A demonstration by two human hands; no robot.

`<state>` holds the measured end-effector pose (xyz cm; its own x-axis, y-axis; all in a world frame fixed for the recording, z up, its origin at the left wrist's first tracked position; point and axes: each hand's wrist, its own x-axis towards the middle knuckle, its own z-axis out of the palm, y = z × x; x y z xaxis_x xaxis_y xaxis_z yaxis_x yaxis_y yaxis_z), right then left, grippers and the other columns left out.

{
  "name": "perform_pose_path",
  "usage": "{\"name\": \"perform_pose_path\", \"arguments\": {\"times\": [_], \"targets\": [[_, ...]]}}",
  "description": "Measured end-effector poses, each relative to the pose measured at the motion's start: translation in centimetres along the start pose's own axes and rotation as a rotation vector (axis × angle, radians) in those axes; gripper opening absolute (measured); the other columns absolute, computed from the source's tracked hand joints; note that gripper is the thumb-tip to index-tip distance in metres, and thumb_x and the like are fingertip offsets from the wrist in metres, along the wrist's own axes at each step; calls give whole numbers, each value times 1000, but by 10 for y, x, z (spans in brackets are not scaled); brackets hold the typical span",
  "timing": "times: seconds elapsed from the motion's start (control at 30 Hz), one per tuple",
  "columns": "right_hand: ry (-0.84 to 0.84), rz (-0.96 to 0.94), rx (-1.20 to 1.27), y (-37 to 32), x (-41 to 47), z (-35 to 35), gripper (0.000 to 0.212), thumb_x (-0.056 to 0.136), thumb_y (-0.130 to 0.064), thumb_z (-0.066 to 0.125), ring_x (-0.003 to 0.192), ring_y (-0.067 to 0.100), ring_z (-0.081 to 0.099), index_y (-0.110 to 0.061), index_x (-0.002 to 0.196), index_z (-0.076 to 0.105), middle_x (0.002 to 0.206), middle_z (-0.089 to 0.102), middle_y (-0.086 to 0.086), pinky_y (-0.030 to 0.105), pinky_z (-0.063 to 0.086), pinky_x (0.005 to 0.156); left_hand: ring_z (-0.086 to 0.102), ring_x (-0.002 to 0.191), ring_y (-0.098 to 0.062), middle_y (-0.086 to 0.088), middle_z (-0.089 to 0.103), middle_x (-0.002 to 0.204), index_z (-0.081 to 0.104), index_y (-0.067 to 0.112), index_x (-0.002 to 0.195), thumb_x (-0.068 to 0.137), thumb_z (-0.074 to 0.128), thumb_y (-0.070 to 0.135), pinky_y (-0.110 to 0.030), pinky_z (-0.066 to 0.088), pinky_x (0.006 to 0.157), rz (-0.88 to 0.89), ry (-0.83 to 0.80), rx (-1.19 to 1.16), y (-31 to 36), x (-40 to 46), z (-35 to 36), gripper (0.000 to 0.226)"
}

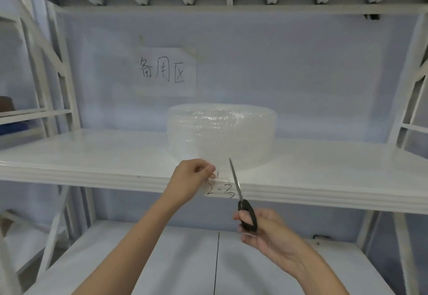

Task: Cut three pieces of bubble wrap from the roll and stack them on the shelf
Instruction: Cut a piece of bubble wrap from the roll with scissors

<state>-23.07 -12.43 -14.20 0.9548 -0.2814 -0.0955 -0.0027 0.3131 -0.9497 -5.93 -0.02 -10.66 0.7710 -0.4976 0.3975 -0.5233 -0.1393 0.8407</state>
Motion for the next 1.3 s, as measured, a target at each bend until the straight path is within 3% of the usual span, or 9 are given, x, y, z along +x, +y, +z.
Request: {"name": "perform_pose_path", "arguments": {"times": [0.3,0.47,0.6,0.87,0.97,1.07,1.17,1.3], "targets": [[-167,45,-47,30,12,28,34,78,-36,67,57,20,52,-9,62,55,69,57,7,33,44,54,60,56,-3,4,75,67,75,9,80,90,66,19,-19,56,62,-66,104,-202,-20,-16,-45,16],[-190,132,-92,47,34,41,36,73,-41,63,54,20,53,-9,57,57,66,57,6,32,45,51,59,54,-3,-1,76,72,75,6,84,89,67,18,-16,55,59,-133,154,-235,-29,-19,-54,15],[-243,141,-45,55,57,47,41,60,-49,71,54,20,55,-9,58,58,65,59,6,32,47,50,61,56,-4,-7,75,75,75,3,86,88,68,19,-17,54,60,-169,145,-269,-32,-20,-58,17],[-365,19,29,54,83,57,55,56,-56,80,59,20,52,-8,65,54,70,55,7,35,47,55,62,58,-5,-1,73,69,74,7,84,88,68,16,-20,55,64,-198,105,-308,-37,-20,-61,12],[-354,-6,23,47,87,60,44,68,-46,73,57,21,49,-7,66,52,69,53,7,35,45,54,61,58,-6,0,73,66,74,7,83,88,68,14,-19,55,63,-191,108,-298,-36,-19,-61,11],[-274,-4,-34,40,89,63,26,87,-17,53,52,21,45,-5,64,47,65,48,10,33,44,50,60,58,-7,-2,72,65,74,4,83,88,67,12,-18,54,62,-179,115,-293,-37,-17,-60,12],[-228,-17,-110,41,92,61,32,92,8,35,46,20,43,-2,64,47,64,45,12,31,44,48,59,57,-6,-1,71,63,74,5,83,87,68,12,-18,54,62,-172,108,-288,-38,-16,-60,10],[-256,-27,-125,42,96,60,14,82,-1,46,46,19,46,2,69,49,65,45,12,30,48,48,58,57,-8,-3,69,64,73,4,82,87,67,11,-19,53,62,-160,83,-288,-38,-14,-62,11]]}}
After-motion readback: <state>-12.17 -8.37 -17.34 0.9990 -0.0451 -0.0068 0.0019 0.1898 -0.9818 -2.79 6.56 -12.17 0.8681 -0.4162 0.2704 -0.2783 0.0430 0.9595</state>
